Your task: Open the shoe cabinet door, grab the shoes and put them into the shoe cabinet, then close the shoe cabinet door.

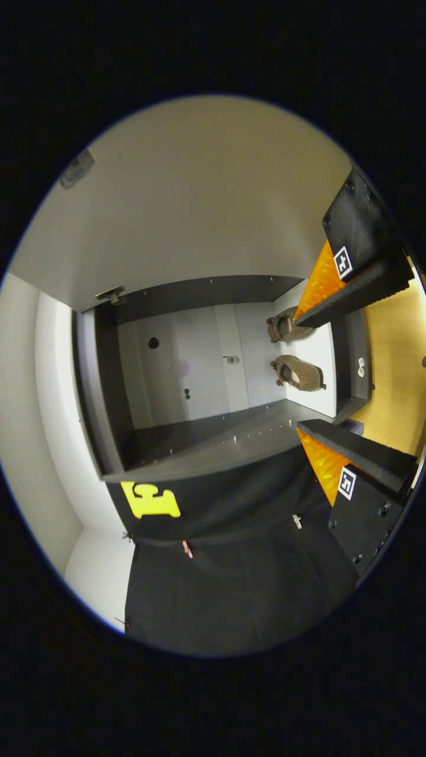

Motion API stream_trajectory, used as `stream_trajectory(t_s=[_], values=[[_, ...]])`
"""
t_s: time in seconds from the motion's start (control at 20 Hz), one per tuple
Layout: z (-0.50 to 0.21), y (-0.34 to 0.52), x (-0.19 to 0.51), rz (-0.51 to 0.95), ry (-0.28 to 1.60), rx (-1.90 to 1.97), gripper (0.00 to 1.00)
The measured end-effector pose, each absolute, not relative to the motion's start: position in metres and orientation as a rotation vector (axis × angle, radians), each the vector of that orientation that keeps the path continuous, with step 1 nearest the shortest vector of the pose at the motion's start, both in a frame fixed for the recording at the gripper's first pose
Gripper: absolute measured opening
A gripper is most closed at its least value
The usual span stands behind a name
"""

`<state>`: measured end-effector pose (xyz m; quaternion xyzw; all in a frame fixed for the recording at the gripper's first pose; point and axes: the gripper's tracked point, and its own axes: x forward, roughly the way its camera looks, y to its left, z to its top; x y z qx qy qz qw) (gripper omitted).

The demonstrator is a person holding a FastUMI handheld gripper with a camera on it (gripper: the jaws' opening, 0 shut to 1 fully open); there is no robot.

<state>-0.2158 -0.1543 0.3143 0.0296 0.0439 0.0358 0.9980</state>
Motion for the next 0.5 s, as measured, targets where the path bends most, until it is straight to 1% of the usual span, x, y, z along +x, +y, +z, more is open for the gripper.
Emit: stream_trajectory(t_s=[0.2,0.5], values=[[0.324,-0.176,-0.286,0.106,0.091,0.02,0.99],[0.343,-0.251,-0.371,0.036,0.05,-0.004,0.98]])
